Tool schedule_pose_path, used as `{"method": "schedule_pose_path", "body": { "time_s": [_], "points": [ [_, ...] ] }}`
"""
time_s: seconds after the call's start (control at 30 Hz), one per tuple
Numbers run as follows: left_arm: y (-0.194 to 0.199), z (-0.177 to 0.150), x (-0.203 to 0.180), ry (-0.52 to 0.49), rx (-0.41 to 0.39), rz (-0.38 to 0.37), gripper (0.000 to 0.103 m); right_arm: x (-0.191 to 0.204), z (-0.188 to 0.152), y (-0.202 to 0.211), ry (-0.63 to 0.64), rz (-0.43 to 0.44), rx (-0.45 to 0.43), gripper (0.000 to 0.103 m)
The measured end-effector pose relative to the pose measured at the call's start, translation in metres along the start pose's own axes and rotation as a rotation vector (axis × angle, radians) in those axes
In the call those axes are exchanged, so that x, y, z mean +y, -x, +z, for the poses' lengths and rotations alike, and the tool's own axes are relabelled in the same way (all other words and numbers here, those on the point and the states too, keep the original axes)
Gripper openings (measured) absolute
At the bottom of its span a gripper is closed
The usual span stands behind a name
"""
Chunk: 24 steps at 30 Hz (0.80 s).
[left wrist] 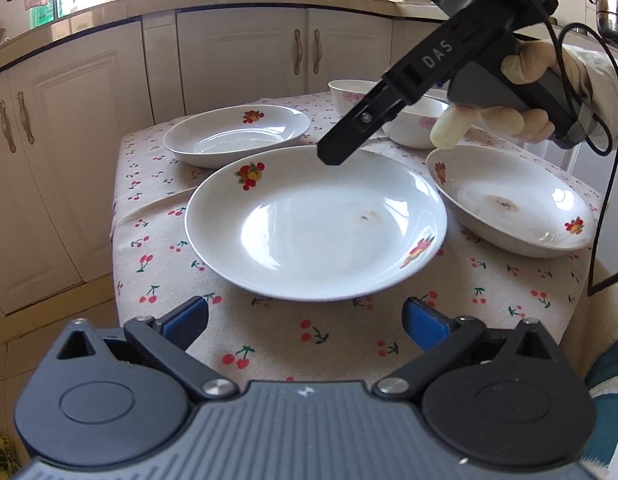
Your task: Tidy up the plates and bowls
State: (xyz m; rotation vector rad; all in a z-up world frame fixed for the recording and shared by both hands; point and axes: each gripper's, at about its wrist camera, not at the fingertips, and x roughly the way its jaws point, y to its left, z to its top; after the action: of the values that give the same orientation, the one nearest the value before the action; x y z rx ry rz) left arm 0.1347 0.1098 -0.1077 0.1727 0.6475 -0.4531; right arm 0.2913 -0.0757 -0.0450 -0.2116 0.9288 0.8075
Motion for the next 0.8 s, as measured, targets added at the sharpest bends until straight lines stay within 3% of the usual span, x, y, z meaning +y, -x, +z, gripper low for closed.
{"method": "schedule_pose_path", "body": {
  "time_s": [0.17, 0.57, 0.8],
  "points": [
    [0.022, 0.000, -0.010, 0.005, -0.050, 0.076, 0.102, 0.014, -0.015, 0.033, 0.025, -0.036, -0.064, 0.102],
    [0.054, 0.017, -0.061, -0.003, -0.140, 0.042, 0.102, 0.042, -0.095, 0.114, 0.066, -0.209, -0.192, 0.103],
    [0.049, 0.022, -0.090, 0.049, -0.115, -0.012, 0.102, 0.040, -0.149, 0.139, 0.047, -0.309, -0.204, 0.103]
  ]
}}
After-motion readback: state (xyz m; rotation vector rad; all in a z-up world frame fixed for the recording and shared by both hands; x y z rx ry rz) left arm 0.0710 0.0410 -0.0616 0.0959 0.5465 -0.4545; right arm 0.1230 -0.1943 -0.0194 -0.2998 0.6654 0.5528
